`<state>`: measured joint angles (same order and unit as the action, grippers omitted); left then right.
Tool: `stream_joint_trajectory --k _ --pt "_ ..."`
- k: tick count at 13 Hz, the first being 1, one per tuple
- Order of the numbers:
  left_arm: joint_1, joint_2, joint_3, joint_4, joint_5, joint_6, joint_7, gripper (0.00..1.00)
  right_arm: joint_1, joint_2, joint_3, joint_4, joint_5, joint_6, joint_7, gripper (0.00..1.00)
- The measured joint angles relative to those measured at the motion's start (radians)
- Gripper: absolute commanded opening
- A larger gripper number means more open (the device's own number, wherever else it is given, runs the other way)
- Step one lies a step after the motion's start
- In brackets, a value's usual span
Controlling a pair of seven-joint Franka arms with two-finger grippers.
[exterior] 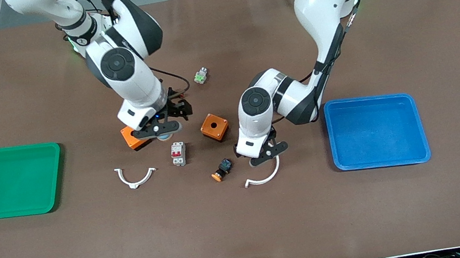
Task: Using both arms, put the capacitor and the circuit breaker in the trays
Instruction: 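Reach the left gripper to the capacitor while the right gripper reaches the breaker, then grasp the black capacitor with the left gripper while the right gripper descends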
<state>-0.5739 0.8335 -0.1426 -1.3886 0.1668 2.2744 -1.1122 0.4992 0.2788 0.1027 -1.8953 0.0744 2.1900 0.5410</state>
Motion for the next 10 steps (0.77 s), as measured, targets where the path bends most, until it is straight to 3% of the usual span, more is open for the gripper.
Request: stream_joint_trajectory --k 5,10 --pt "-0.011 0.021 0.006 0.015 0.0 0.009 -0.003 0.67 -0.003 0.138 -0.017 0.003 0.022 0.146 0.004 1.0" --pt "-0.011 0.038 0.006 0.017 0.0 0.013 -0.003 0.53 -0.039 0.17 -0.031 0.032 0.008 0.154 0.002 1.0"
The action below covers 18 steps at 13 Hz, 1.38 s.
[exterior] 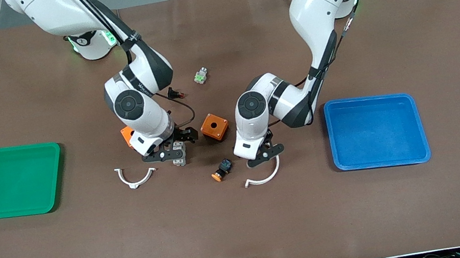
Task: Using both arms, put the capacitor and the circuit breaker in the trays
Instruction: 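Grasp the black capacitor with the left gripper while the right gripper descends, then carry the capacitor toward the blue tray while the right gripper grasps the breaker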
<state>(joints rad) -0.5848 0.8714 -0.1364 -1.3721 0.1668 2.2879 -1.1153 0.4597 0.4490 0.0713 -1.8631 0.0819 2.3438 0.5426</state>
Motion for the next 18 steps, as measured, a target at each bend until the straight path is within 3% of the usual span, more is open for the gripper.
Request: stream_joint_trajectory --k 6,8,13,14,18 --pt "0.0 0.004 0.001 0.003 0.0 0.002 0.0 0.11 -0.016 0.082 0.0 0.036 -0.045 0.003 0.0 0.96" --pt "0.0 0.004 0.002 0.007 0.0 0.004 0.0 0.03 -0.016 0.112 0.0 0.058 -0.045 0.003 0.0 0.92" --pt "0.046 -0.082 0.013 0.04 0.0 -0.072 -0.003 0.0 -0.017 0.134 0.0 0.078 -0.046 0.003 0.0 0.54" --pt "0.074 -0.119 0.013 0.04 0.0 -0.118 -0.003 0.0 -0.017 0.136 0.0 0.078 -0.046 0.003 0.0 0.49" --pt "0.247 -0.249 -0.003 -0.047 -0.004 -0.213 0.089 0.0 -0.019 0.141 0.0 0.079 -0.046 0.004 0.001 0.09"
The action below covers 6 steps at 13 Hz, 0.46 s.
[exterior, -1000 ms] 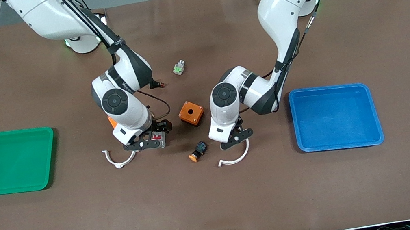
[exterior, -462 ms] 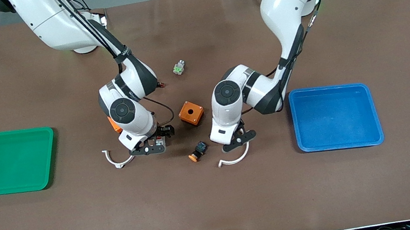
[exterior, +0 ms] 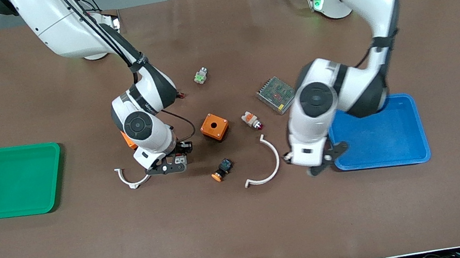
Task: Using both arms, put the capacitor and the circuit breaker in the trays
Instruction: 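Carry the capacitor toward the blue tray while the right gripper grasps the breaker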
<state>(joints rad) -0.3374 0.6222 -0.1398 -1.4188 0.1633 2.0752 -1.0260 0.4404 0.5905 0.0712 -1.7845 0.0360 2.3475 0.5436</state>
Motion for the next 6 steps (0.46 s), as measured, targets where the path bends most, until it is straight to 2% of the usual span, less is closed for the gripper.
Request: stream_joint_trajectory --k 1,3,6 --pt "0.068 -0.025 -0.019 -0.042 -0.002 0.0 0.068 0.0 -0.001 0.0 0.0 0.0 0.0 0.0 0.0 0.05" --pt "0.202 -0.06 -0.048 -0.118 -0.004 0.0 0.194 0.0 -0.006 0.001 0.0 0.002 0.0 0.0 0.0 0.04" --pt "0.336 -0.071 -0.054 -0.187 -0.004 0.003 0.361 0.01 -0.027 0.002 -0.001 0.027 0.0 -0.014 0.0 0.04"
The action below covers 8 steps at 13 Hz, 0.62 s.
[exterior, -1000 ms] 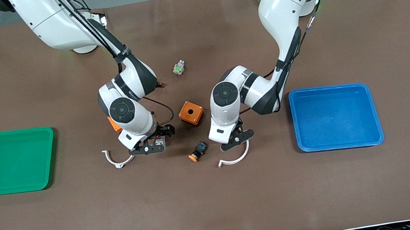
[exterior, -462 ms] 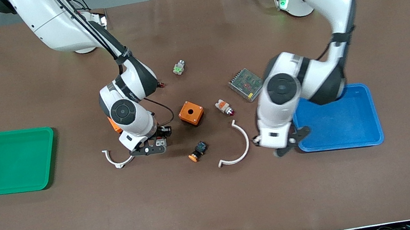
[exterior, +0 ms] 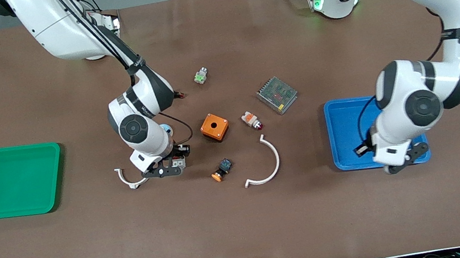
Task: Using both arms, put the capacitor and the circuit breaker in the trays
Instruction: 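Carry the capacitor toward the blue tray while the right gripper grasps the breaker, then lower the capacitor into the blue tray while the right gripper carries the breaker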
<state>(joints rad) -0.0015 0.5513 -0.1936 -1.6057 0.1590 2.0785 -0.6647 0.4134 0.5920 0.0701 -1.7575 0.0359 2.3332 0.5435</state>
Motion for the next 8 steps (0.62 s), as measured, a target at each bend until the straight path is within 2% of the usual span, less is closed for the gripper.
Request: stream_joint_trajectory --k 3,6,8 --pt "0.088 0.016 0.0 -0.04 0.0 0.008 0.078 0.01 -0.042 -0.009 -0.001 0.12 -0.001 -0.189 -0.004 0.04" --pt "0.133 0.041 0.0 -0.092 0.0 0.099 0.117 0.04 -0.103 -0.034 -0.003 0.262 -0.02 -0.4 -0.057 0.04" --pt "0.139 0.048 0.0 -0.134 0.0 0.162 0.12 0.14 -0.174 -0.051 -0.006 0.326 -0.026 -0.498 -0.169 0.05"
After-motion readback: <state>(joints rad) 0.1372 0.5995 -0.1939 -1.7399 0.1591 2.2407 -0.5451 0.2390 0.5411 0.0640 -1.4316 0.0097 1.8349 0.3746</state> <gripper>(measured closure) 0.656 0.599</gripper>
